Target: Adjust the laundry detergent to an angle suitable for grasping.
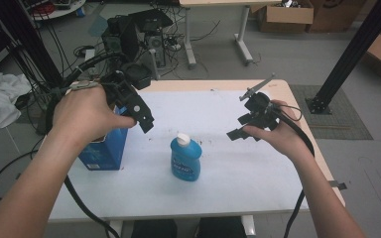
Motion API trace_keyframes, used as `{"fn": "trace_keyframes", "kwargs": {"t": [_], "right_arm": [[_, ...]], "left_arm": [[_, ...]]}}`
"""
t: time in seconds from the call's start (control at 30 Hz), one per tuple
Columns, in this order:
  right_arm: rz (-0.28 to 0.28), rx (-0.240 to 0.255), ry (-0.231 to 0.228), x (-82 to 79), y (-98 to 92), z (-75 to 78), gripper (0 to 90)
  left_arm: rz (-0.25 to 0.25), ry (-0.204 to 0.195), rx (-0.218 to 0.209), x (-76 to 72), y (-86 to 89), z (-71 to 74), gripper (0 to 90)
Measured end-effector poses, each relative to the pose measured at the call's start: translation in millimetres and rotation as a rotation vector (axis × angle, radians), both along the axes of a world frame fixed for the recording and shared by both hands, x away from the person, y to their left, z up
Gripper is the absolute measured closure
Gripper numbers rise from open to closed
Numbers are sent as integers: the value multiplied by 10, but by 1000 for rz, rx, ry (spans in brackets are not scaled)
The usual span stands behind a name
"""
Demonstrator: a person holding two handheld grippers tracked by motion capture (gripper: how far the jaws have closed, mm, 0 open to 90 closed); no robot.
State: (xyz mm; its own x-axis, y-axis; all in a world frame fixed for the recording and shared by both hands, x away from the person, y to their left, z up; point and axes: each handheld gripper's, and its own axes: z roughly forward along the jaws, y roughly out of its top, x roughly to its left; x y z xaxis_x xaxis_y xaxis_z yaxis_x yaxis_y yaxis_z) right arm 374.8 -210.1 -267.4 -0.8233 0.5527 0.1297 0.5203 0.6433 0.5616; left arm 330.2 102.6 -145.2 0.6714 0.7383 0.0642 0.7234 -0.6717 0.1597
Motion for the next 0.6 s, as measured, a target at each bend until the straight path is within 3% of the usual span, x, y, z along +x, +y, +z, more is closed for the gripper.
{"fn": "trace_keyframes", "kwargs": {"t": [0.2,0.37,0.6], "right_arm": [[24,55,-18,-166,-4,-131,230],[51,159,-61,-334,-7,-258,211],[65,192,-74,-435,16,-405,176]], "left_arm": [[1,-2,-8,-9,-4,-33,76],[0,1,-8,-13,-19,-60,76],[0,-1,-7,-26,-17,-62,76]]}}
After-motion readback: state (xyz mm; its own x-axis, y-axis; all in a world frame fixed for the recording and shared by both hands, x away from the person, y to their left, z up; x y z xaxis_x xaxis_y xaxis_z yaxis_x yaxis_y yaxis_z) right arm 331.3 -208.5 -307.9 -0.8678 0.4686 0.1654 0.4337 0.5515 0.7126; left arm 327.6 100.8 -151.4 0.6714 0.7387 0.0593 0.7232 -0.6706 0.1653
